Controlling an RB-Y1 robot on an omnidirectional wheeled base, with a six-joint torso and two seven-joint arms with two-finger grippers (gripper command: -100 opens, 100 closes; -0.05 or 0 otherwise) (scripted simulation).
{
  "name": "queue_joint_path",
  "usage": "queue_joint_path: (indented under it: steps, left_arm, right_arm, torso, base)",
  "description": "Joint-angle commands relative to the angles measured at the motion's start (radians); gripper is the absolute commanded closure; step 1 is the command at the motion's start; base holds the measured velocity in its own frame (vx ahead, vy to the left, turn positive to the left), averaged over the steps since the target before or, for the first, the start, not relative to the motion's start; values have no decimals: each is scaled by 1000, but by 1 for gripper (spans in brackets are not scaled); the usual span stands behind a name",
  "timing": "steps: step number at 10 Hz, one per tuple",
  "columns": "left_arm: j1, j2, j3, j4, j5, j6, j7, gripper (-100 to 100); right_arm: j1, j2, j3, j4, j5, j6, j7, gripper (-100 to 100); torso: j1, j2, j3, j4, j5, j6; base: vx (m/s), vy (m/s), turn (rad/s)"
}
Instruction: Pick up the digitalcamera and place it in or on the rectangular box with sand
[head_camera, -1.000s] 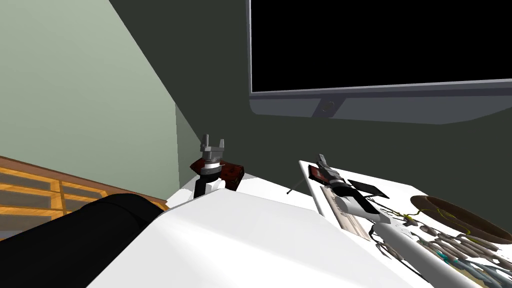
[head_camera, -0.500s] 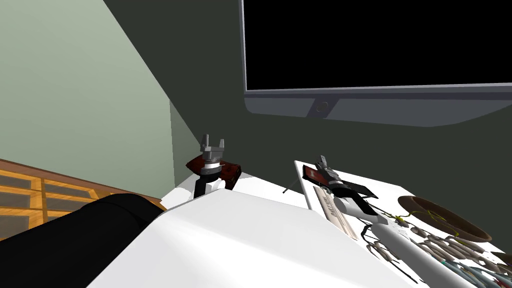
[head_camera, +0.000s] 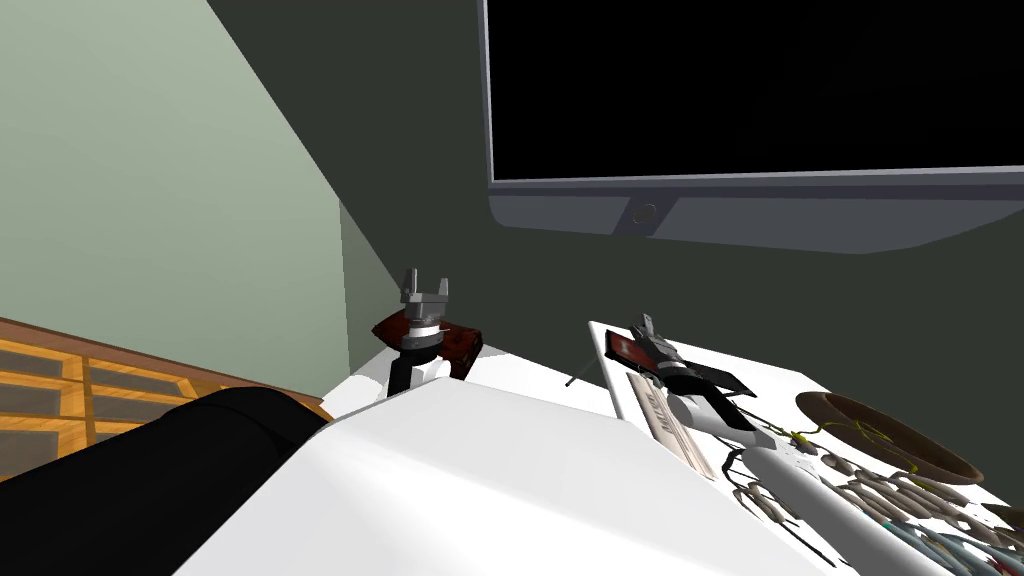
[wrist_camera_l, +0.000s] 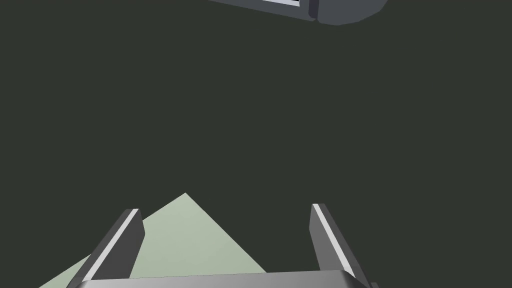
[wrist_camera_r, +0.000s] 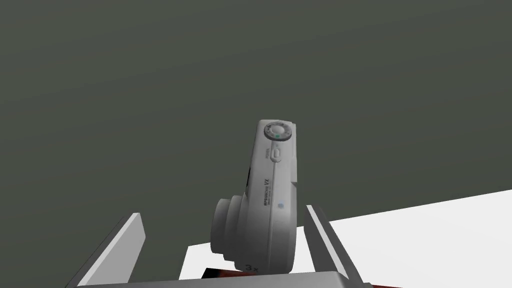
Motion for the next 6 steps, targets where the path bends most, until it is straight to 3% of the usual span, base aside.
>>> queue_joint_path:
  steps: [1,6]
  left_arm:
    - [0,0,0,0,0,0,0,0]
    - [0,0,0,0,0,0,0,0]
  right_arm:
    - [-4,-44,-5,-13,-9,16,-21,-100]
    - [-15,-155,-16,-47,-31,57,-73,-100]
  torso:
    - [0,0,0,0,0,0]
    - [6,1,1,0,2,0]
  base:
    - [-3,49,-4]
    - [-6,93,-9]
